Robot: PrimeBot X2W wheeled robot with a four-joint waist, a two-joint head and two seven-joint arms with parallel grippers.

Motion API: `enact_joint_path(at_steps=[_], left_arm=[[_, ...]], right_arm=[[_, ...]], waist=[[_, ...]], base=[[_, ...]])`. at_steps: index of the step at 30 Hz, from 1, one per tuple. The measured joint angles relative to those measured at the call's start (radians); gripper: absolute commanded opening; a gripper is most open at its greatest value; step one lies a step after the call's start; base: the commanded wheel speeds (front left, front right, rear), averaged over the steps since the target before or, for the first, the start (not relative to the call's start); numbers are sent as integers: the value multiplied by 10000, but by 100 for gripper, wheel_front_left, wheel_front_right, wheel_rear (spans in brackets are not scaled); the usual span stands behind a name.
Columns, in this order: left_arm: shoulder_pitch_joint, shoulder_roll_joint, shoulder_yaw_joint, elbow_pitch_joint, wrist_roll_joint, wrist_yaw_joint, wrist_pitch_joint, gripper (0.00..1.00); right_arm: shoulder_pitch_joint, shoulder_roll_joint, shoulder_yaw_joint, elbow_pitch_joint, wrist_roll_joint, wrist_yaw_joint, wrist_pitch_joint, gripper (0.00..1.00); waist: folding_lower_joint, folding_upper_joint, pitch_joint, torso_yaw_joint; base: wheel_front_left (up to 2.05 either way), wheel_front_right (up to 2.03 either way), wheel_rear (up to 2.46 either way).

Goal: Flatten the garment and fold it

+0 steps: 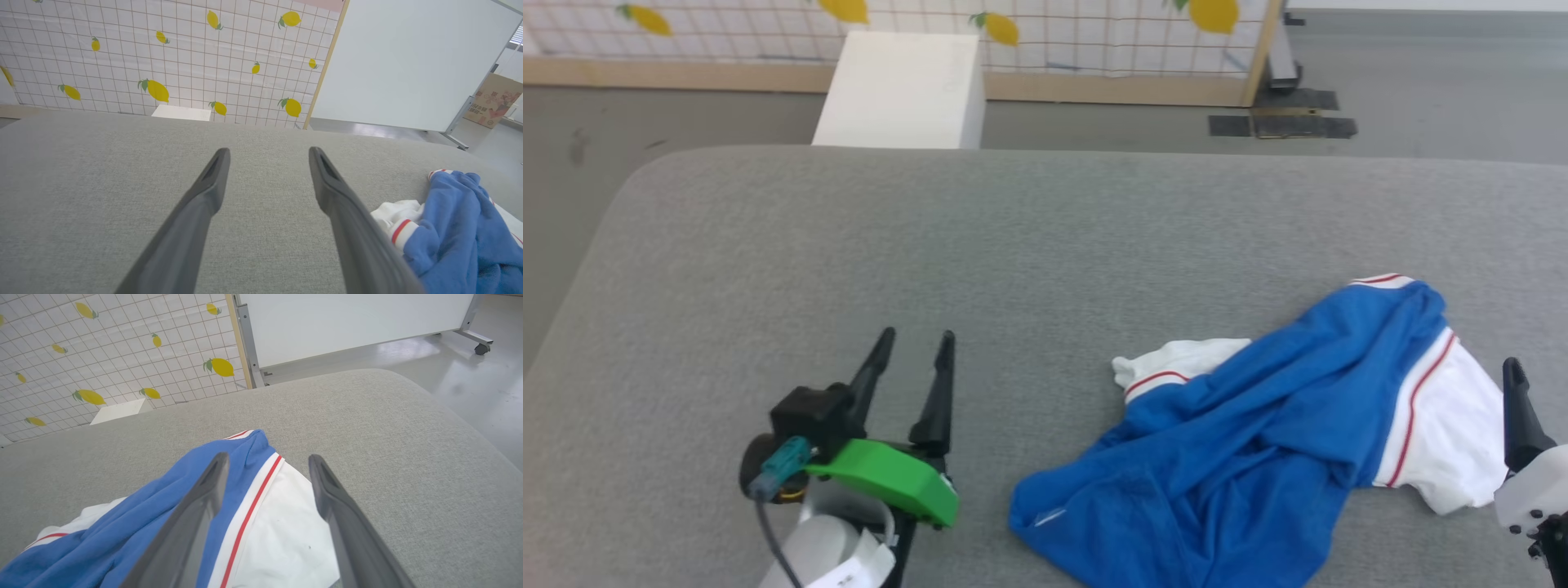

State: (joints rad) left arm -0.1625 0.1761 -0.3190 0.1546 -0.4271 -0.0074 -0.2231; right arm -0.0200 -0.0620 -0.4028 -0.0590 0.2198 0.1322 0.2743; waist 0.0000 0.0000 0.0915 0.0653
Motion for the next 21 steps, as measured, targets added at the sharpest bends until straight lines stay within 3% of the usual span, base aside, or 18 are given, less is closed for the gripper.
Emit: enact_joint_path(at_steps=[3,8,16,21], left_arm=[[-174,-240,-240,184,-117,-40,483,100],[-1806,-719,-855,966,-518,-282,2353,100],[-5048,-1154,-2343,3179,-876,-61,7287,100],[-6017,-1185,-3137,4347,-504,259,9204,100]], right_arm=[[146,69,44,-190,58,0,44,100],[187,88,127,-345,161,0,111,100],[-16,102,267,-190,351,0,61,100],[-81,105,345,36,470,0,-102,100]], waist=[[0,0,-47,-270],[0,0,60,-644],[0,0,668,-1184],[0,0,1042,-1600]], base=[[0,0,0],[0,0,0],[0,0,0],[0,0,0]])
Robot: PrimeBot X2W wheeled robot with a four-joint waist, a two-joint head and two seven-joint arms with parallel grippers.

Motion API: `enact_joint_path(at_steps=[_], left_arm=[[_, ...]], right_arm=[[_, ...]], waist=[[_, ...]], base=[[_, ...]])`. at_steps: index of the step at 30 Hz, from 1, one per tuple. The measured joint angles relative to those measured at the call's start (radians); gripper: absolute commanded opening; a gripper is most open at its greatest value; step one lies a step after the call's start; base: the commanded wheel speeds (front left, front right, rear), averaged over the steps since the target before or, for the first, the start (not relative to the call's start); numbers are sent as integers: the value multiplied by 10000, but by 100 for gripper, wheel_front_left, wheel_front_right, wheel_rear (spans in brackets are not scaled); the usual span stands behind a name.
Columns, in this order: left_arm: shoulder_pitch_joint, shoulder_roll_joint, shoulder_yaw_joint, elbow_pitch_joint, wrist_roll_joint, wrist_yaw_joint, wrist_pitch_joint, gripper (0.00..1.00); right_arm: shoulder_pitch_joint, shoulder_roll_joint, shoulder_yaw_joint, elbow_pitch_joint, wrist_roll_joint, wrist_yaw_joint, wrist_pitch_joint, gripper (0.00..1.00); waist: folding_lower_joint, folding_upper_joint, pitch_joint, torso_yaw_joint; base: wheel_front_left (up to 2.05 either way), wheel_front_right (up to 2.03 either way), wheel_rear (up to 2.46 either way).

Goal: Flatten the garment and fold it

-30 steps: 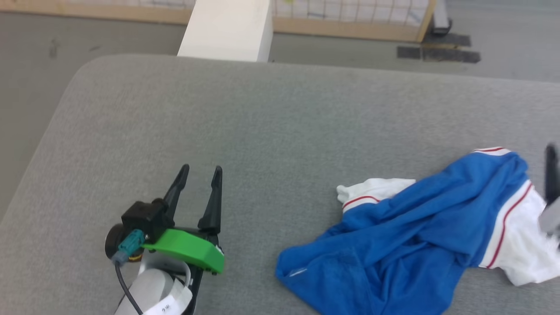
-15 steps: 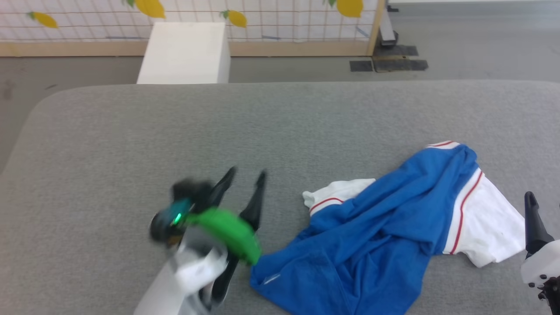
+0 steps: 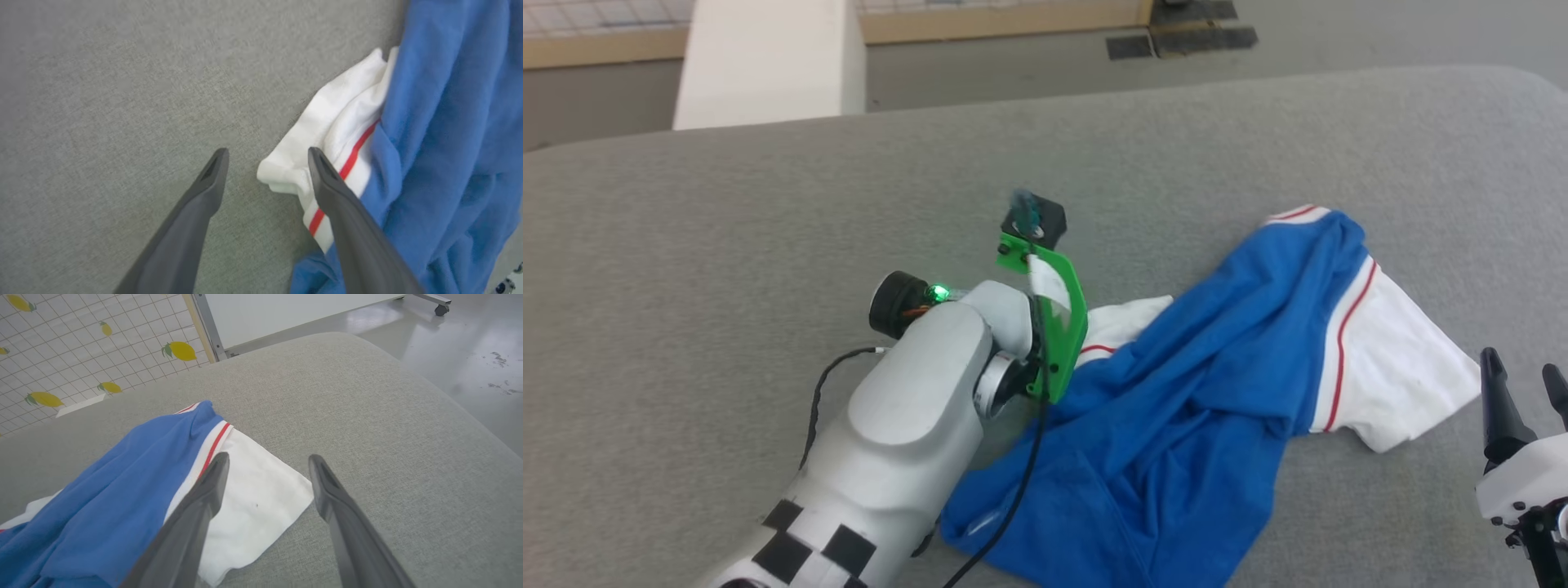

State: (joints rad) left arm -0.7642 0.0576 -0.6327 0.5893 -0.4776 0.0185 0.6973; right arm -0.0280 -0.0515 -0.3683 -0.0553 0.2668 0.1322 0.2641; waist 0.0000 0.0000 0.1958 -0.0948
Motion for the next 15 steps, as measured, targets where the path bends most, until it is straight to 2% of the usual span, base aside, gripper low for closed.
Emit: enact_joint_path(at_steps=[8,9,10,15], left_arm=[[-255,-21,-894,846,186,-190,1618,100],[-279,-15,-938,834,184,-267,1707,40],[-281,-12,-947,811,117,-360,1732,0],[-105,-96,-842,546,-520,-512,1312,0]], right_arm=[[-24,2,-127,278,73,0,-221,100],[-42,2,-148,313,73,0,-267,100],[-84,2,-151,349,73,0,-282,100],[-177,0,-44,506,75,0,-362,100]], waist=[[0,0,532,-443],[0,0,571,-460],[0,0,595,-460],[0,0,562,-298]], base=[[0,0,0],[0,0,0],[0,0,0],[0,0,0]])
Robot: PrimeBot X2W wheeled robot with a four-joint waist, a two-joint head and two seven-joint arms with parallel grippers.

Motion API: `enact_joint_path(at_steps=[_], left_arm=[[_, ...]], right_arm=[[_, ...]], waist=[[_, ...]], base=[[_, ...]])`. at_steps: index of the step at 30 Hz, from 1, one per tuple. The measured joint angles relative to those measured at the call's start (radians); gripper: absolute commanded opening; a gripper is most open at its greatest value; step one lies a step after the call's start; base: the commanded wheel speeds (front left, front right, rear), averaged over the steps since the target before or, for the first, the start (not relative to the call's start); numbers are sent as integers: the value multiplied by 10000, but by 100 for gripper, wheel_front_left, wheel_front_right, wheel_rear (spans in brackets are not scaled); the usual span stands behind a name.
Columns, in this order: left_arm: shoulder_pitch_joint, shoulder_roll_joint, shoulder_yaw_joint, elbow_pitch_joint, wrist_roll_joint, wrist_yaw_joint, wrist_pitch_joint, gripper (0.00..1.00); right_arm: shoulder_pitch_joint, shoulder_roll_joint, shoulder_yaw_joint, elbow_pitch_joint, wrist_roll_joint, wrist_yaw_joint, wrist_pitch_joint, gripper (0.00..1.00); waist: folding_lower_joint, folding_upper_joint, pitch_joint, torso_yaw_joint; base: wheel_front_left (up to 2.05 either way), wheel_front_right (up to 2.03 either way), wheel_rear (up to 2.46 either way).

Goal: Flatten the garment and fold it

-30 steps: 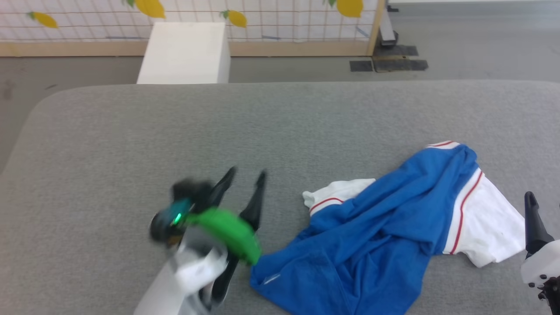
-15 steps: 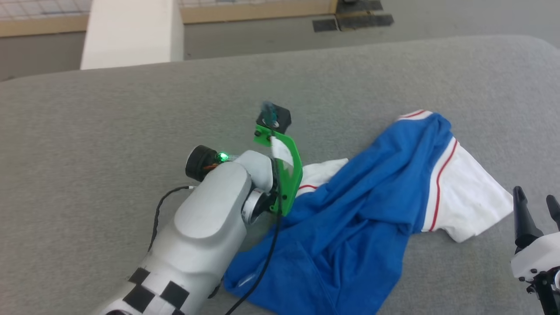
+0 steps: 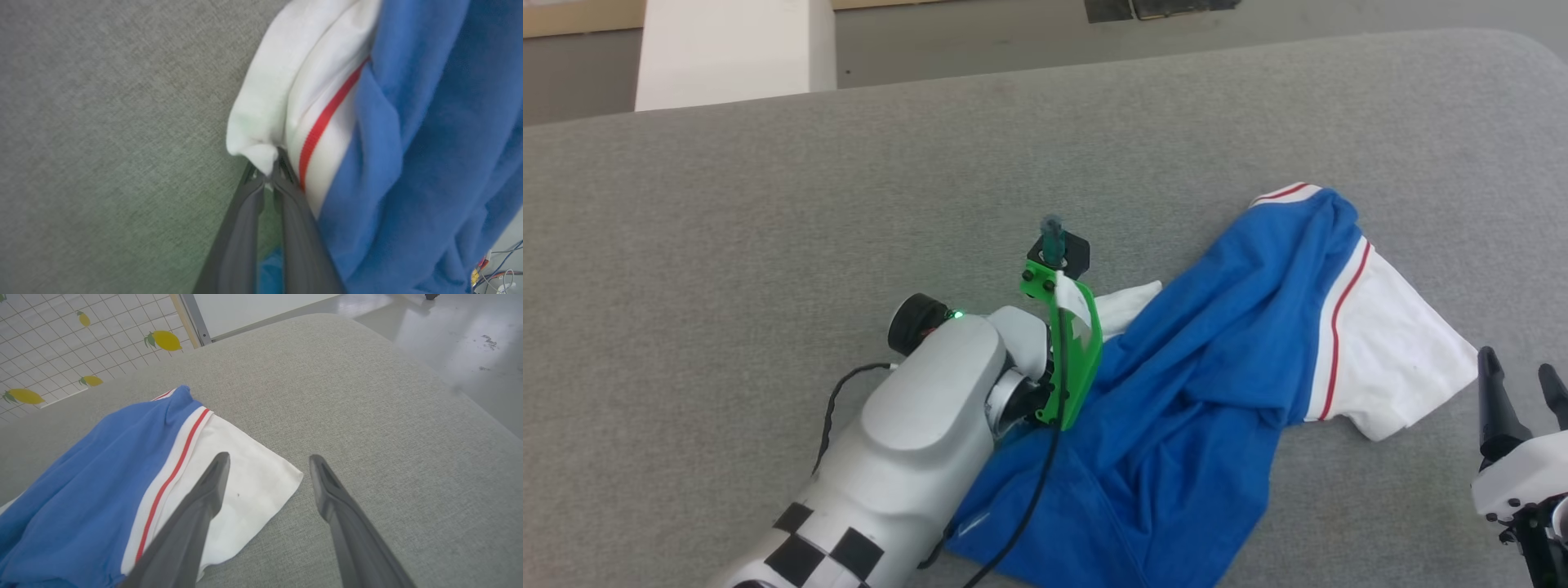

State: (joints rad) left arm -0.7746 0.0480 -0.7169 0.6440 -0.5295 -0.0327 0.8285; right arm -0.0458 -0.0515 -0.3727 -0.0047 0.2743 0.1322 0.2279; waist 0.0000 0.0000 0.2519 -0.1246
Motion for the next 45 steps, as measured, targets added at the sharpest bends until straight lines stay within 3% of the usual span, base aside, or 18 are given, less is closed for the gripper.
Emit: enact_joint_path(at_steps=[10,16,23,28,31,32,33,37,41,45], left_arm=[[30,2,1933,-1216,-1797,805,-2610,0],[526,508,3126,-2130,-2211,1333,-3645,0],[3710,1444,3904,-3152,-2663,2303,-3925,0],[6151,1438,4132,-3685,-3223,2826,-3902,0],[6881,1304,4182,-4011,-3402,2911,-3921,0],[6987,1252,4209,-4115,-3453,2964,-3985,23],[7043,1225,4226,-4199,-3494,2991,-4000,100],[7139,1367,4360,-4786,-3513,3032,-4174,100],[6809,2217,4449,-5708,-2888,3110,-4217,100],[5422,3239,3829,-5986,-1887,2918,-3350,100]], right_arm=[[4,4,-59,368,-38,0,-54,100],[174,4,-173,422,-163,0,-21,100],[325,8,-77,403,-182,0,94,100],[325,10,71,374,-180,0,136,100],[325,8,71,353,-178,0,182,100],[325,10,81,349,-180,0,182,100],[326,10,88,349,-178,0,182,100],[389,12,81,351,-163,0,182,100],[480,10,67,343,-100,0,182,100],[477,8,84,293,-82,0,184,100]], waist=[[0,0,-501,571],[0,0,-926,1126],[0,0,-1376,1922],[0,0,-1625,2316],[0,0,-1712,2444],[0,0,-1729,2474],[0,0,-1744,2485],[0,0,-1766,2463],[0,0,-1717,2407],[0,0,-1516,2380]], base=[[0,0,0],[0,0,0],[0,0,0],[0,0,0],[0,0,0],[0,0,0],[0,0,0],[0,0,0],[0,0,0],[0,0,0]])
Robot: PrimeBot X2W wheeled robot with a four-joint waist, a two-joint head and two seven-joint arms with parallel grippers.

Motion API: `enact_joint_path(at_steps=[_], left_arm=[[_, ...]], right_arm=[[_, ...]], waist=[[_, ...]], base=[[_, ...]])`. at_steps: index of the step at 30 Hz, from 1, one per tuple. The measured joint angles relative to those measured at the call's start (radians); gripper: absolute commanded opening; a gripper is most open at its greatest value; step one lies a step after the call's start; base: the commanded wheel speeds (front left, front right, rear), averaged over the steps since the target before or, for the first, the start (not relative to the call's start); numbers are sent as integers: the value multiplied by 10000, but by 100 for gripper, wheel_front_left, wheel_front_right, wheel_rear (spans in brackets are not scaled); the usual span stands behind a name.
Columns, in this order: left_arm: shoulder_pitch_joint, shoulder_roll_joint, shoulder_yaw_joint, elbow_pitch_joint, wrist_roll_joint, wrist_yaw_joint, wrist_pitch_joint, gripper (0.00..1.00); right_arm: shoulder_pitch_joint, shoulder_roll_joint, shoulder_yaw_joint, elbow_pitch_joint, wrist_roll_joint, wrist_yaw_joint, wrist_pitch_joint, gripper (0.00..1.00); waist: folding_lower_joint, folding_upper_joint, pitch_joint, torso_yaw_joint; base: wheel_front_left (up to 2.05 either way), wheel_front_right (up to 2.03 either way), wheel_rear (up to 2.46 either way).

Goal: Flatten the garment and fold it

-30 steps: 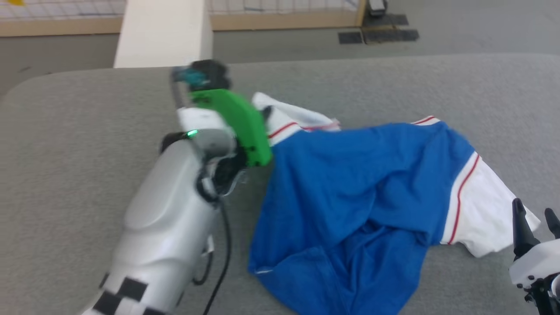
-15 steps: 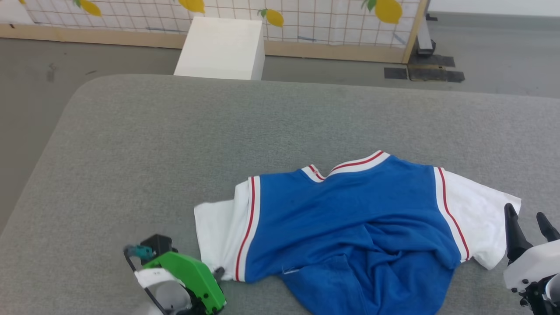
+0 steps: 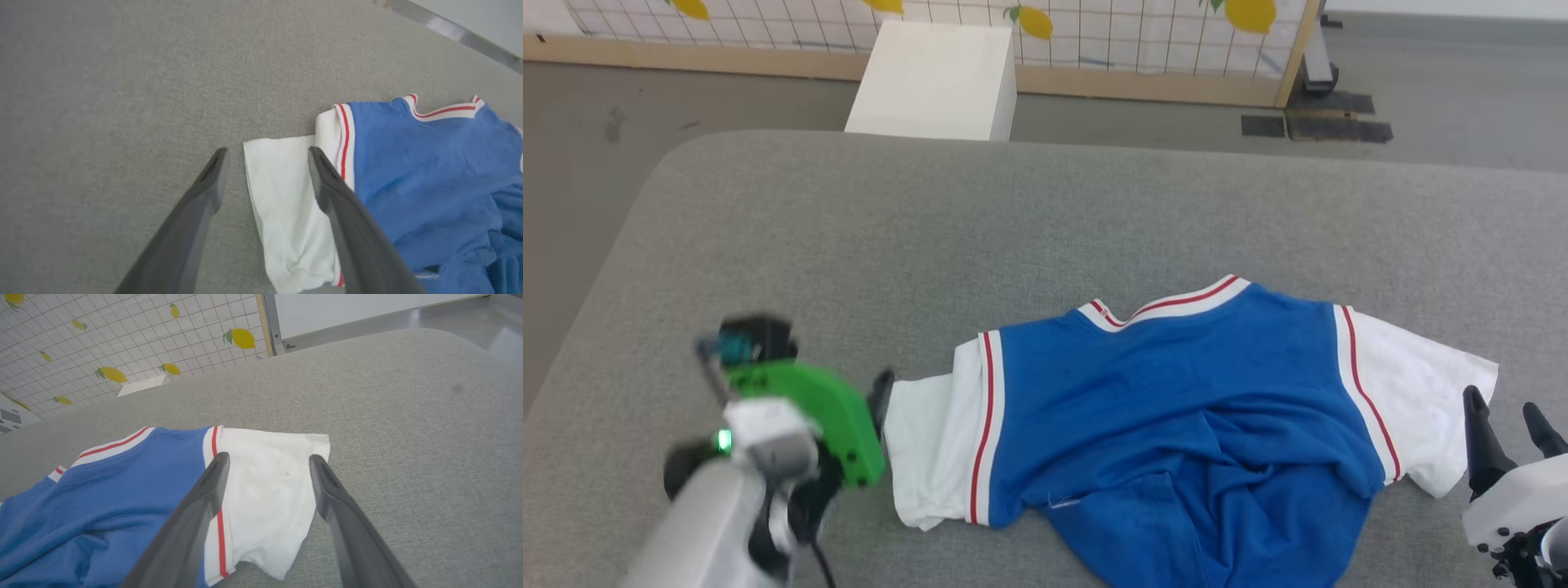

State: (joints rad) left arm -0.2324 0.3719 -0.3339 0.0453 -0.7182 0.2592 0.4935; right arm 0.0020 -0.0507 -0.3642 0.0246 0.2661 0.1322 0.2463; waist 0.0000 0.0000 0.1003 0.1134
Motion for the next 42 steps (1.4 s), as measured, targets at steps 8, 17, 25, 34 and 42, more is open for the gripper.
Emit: enact_joint_path(at_steps=[8,17,25,34,42], left_arm=[[-2313,541,-1645,1641,1269,-834,1906,100],[-2731,328,-2299,3120,1323,-1030,3131,100],[-2841,-2,-2169,3156,830,-1101,3342,0],[-1768,-535,-334,1588,-224,-441,863,0],[-596,-614,140,-767,-347,173,-61,0]], right_arm=[[-235,2,244,-102,10,0,15,100],[-487,2,182,-194,-40,0,58,100],[-547,4,148,-84,-38,0,56,100],[-1476,-558,-180,-230,-1039,0,2073,100],[-3148,-2681,692,303,-1799,0,5699,100]], waist=[[0,0,652,-194],[0,0,1391,-611],[0,0,1522,-626],[0,0,1363,-498],[0,0,1743,-380]], base=[[0,0,0],[0,0,0],[0,0,0],[0,0,0],[0,0,0]])
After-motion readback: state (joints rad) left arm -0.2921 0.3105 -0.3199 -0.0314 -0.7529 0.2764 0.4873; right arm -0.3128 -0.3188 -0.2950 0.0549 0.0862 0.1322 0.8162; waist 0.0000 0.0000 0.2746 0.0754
